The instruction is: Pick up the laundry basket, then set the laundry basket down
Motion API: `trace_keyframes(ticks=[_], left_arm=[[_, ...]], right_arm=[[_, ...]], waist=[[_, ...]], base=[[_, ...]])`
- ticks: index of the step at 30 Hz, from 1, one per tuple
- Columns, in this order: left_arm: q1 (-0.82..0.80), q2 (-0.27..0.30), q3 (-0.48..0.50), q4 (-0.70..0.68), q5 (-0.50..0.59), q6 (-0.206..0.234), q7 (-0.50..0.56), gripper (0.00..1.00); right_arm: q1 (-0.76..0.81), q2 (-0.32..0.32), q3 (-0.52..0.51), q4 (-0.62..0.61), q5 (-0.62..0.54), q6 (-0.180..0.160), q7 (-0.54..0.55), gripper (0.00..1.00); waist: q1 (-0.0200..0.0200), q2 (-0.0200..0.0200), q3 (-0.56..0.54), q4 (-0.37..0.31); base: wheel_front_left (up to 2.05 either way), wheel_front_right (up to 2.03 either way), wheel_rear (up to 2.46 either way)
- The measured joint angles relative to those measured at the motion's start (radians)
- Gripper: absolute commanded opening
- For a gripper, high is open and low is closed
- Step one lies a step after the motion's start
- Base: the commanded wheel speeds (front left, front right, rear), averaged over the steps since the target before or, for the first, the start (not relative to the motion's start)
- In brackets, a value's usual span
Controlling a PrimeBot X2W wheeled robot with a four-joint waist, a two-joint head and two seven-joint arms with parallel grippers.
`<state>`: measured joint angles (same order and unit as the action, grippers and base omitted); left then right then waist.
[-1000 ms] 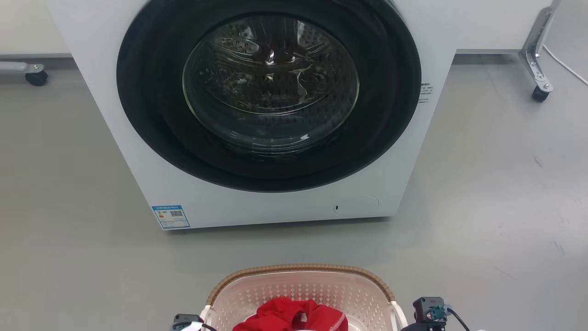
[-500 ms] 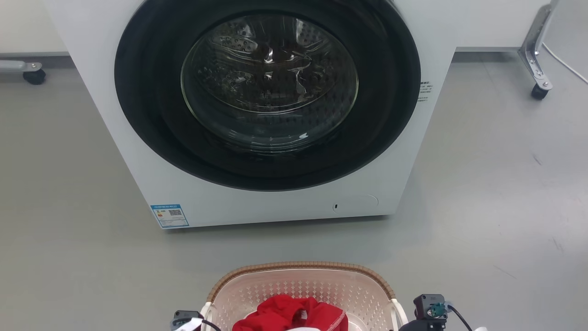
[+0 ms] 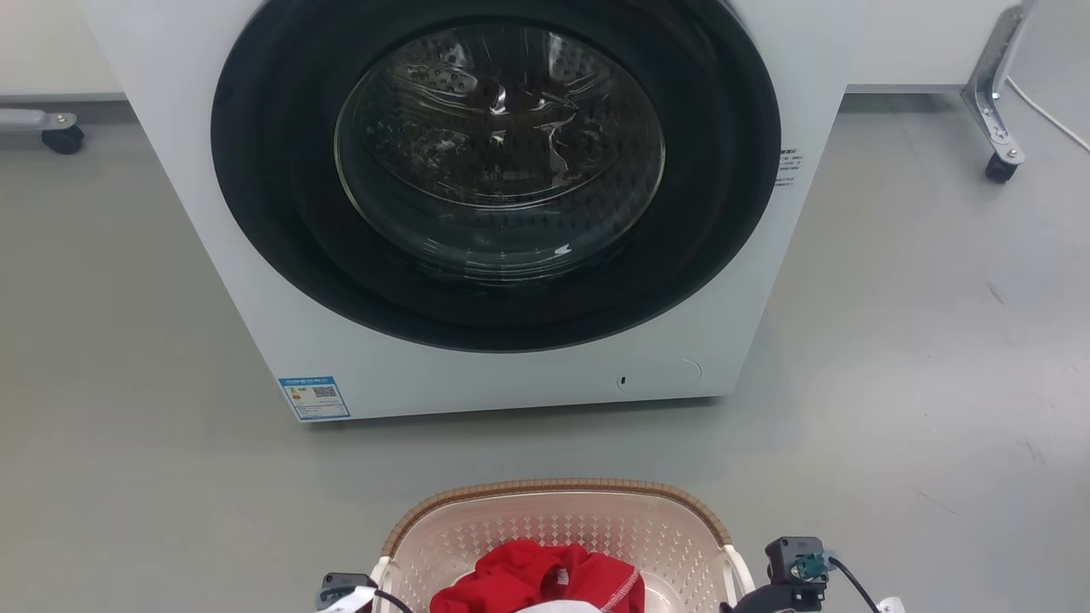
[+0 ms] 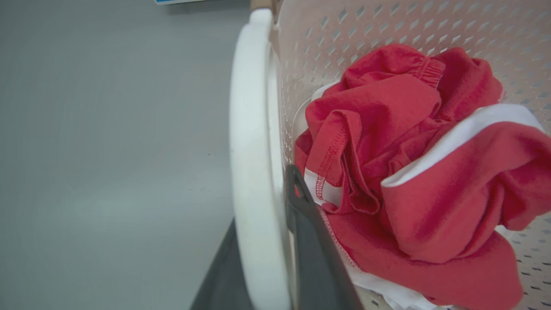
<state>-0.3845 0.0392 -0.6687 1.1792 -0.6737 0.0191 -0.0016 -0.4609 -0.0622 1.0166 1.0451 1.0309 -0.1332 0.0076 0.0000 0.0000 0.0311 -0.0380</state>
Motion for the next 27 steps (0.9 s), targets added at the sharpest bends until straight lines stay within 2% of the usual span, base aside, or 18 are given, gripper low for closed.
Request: trace_keyframes(ticks=[19,27], left_arm=[[-0.003,0.001,-0.021,0.0,-0.013,0.008,-0.001,0.0],[-0.078,0.001,-0.02,-0.001,-0.013,0.016,-0.006,0.0]], right_arm=[[-0.007,0.0,0.031,0.006,0.029,0.0,-0.01,0.0],[-0.09,-0.001,0.032,0.019,0.034,0.0,-0.023,0.0]], waist=[[0.0,0.0,0.017,0.0],[0.0,0.0,0.07,0.001]], base=[[0.0,0.0,0.0],[0.0,0.0,0.0]])
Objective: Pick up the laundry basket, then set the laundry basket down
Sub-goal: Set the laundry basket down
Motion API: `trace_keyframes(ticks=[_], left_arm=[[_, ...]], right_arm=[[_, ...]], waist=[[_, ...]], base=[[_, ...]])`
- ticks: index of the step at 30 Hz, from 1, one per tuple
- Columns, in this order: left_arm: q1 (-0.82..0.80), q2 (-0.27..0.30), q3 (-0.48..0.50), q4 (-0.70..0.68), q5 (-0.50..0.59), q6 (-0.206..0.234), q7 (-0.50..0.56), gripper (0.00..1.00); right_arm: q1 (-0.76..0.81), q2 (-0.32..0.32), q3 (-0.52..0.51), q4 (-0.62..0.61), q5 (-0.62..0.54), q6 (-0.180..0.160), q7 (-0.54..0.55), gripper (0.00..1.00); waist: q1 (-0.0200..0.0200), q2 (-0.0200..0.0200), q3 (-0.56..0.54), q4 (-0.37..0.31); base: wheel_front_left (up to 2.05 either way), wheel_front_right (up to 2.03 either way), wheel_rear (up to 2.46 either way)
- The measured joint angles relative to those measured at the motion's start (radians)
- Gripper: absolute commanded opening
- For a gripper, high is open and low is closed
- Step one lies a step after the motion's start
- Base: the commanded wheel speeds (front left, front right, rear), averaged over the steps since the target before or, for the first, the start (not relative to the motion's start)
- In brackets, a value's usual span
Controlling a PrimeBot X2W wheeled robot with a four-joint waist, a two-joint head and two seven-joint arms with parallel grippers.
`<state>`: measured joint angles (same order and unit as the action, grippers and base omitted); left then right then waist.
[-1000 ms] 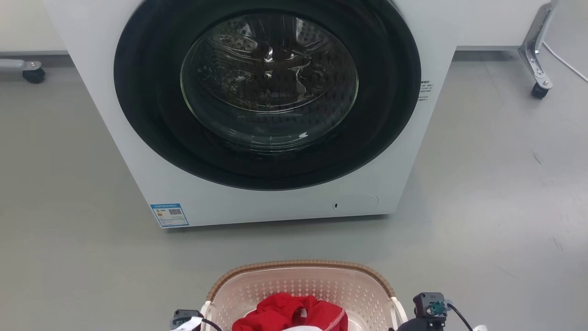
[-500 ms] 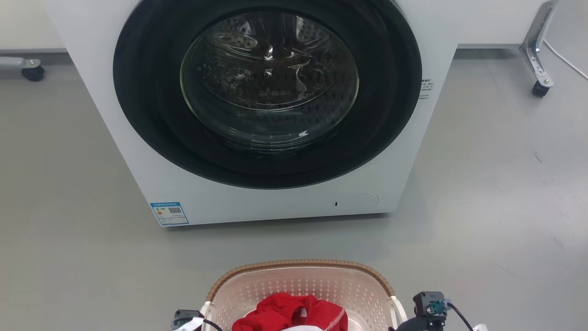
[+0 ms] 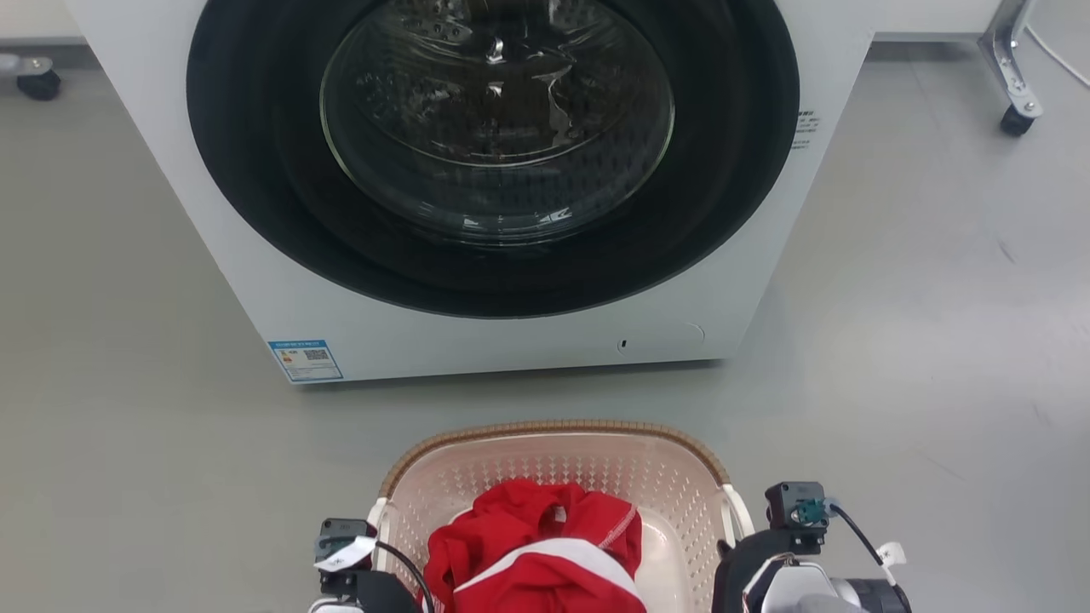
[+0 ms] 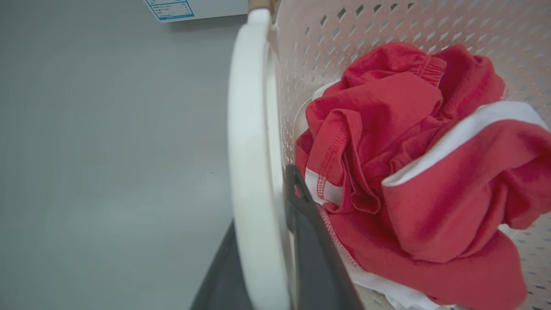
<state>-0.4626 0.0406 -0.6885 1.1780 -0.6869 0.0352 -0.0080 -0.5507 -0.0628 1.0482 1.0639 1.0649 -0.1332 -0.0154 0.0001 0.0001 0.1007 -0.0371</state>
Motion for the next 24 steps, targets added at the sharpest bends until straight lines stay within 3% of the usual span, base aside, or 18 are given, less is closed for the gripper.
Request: trace_keyframes(ticks=[24], left_arm=[[-0.311,0.023,0.024,-0.023,0.009,0.009,-0.025,0.0]], right_arm=[[-0.344,-0.001,-0.013,0.051,-0.038,0.0,-0.049,0.0]], waist=[[0.0003,0.0,0.305,0.01]], base=[[0.0,0.0,0.0]])
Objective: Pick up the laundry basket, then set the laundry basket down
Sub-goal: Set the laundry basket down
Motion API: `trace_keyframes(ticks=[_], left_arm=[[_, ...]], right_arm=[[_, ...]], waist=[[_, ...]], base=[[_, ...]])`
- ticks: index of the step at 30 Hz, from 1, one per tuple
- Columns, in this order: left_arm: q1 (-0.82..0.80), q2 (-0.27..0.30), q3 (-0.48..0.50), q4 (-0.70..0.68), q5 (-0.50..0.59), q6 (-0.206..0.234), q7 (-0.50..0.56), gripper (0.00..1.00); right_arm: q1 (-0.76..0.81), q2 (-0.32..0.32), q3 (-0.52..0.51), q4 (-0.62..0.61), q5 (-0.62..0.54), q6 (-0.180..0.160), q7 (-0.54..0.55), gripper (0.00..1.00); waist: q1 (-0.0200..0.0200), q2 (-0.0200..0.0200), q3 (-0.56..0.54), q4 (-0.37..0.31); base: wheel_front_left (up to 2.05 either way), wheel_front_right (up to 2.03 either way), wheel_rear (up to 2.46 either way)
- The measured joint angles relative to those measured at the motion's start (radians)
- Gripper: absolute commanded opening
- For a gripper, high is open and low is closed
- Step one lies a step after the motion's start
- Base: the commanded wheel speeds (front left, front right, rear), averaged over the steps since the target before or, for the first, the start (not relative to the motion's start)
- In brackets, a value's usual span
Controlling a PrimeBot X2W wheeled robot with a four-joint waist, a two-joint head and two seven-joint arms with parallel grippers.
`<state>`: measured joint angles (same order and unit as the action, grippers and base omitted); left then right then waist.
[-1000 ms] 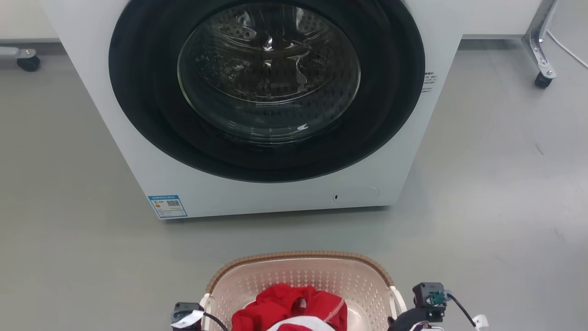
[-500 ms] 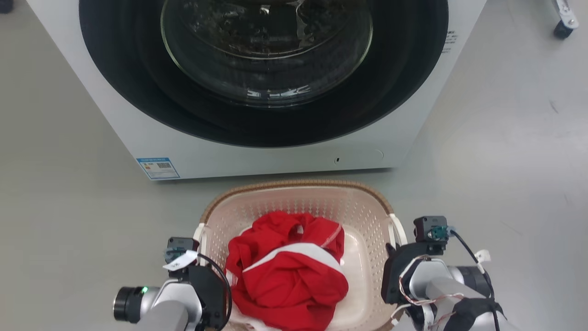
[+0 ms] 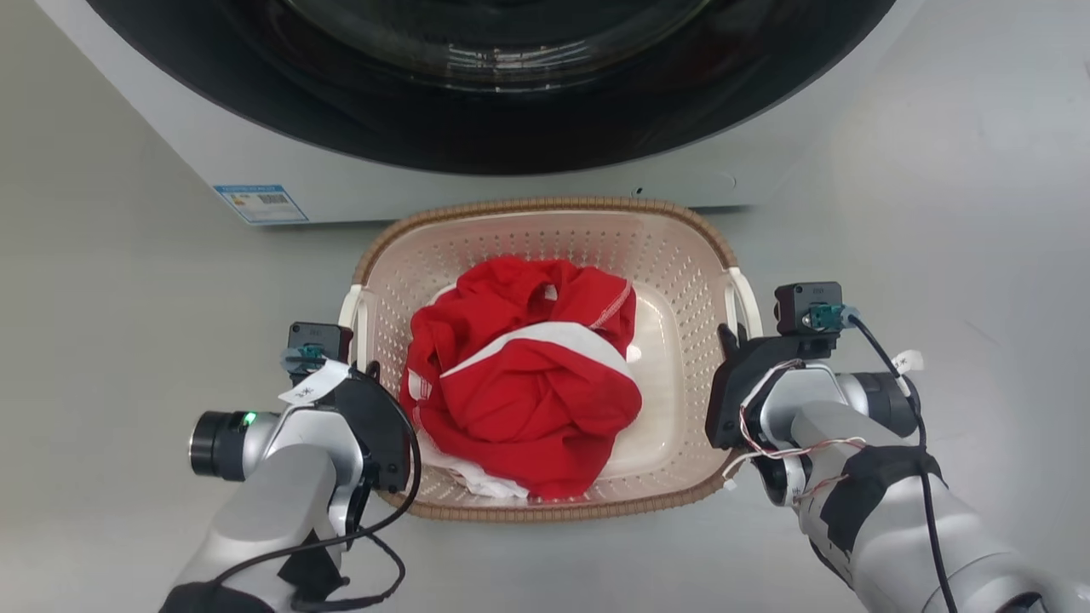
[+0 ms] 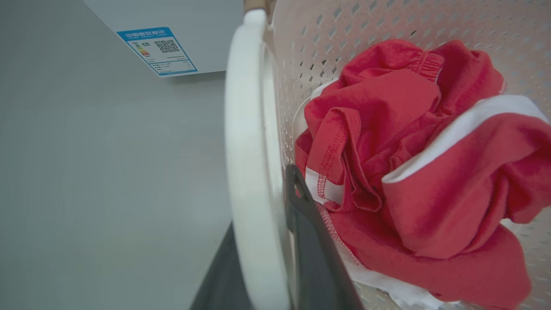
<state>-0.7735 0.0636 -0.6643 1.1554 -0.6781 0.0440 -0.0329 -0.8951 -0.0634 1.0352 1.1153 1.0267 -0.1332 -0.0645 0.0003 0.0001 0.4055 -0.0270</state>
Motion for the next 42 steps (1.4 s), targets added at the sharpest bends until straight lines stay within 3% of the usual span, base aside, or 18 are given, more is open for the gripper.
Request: trace_keyframes(ticks=[19,42], left_arm=[[-0.147,0.003,0.0,0.004,0.019,0.001,-0.032,0.0],[-0.248,-0.001,0.003,0.029,0.021,0.0,-0.094,0.0]], right_arm=[[-0.127,-0.004,0.001,0.028,-0.017,0.0,-0.054,0.0],[-0.224,-0.004,0.009,0.057,-0.032,0.003,-0.105,0.0]], waist=[[-0.0001,0.0001,0.255,0.012],[-0.0002,0.0,0.413,0.04]], base=[[0.0,0.0,0.0],[0.0,0.0,0.0]])
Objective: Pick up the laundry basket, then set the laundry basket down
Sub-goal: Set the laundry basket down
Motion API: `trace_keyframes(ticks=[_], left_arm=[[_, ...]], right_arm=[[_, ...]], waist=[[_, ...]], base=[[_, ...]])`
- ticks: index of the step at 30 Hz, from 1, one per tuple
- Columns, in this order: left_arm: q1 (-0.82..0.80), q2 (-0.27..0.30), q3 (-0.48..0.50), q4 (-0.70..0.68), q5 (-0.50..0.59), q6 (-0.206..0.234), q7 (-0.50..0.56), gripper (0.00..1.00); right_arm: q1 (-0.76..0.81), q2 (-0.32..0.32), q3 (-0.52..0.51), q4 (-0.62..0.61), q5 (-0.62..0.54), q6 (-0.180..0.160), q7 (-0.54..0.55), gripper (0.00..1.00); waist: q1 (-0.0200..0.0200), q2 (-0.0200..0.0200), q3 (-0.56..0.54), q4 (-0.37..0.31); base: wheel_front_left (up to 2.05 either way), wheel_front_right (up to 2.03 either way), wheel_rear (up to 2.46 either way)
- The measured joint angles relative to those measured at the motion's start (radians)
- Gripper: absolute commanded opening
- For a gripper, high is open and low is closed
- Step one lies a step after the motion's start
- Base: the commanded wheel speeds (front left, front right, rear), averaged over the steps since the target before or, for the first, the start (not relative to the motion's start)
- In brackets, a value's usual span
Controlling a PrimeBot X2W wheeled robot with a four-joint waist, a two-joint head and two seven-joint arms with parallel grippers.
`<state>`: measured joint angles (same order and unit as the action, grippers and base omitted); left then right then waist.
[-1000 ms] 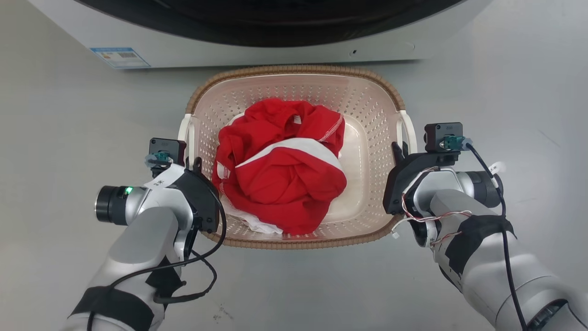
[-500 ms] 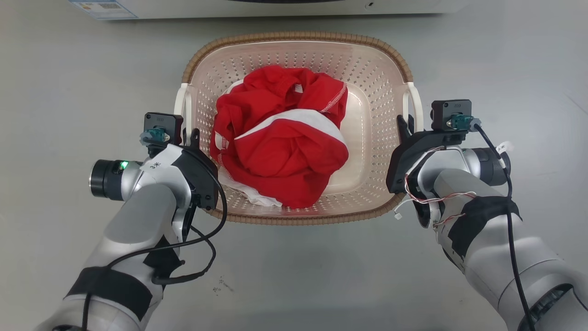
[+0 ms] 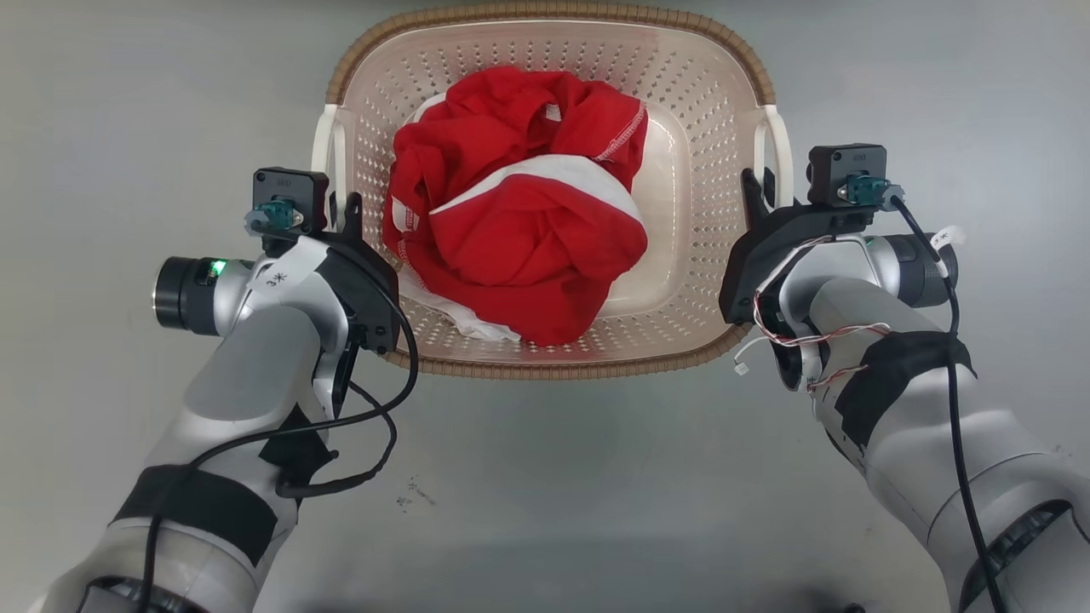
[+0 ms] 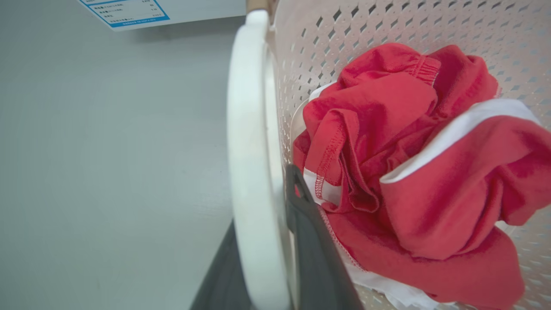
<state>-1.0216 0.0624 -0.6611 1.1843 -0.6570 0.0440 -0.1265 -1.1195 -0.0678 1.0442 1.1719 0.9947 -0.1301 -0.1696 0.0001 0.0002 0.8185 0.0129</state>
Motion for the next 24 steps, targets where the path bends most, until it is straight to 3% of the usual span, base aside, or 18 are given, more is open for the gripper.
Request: trace_keyframes(ticks=[24], left_arm=[[-0.028,-0.008,-0.003,0.035,0.007,-0.001,-0.055,0.0]], right_arm=[[-0.023,-0.001,0.013,0.007,-0.001,0.007,-0.029,0.0]], waist=[[-0.0002,-0.0002,0.063,0.006]], base=[[0.0,0.0,0.0]])
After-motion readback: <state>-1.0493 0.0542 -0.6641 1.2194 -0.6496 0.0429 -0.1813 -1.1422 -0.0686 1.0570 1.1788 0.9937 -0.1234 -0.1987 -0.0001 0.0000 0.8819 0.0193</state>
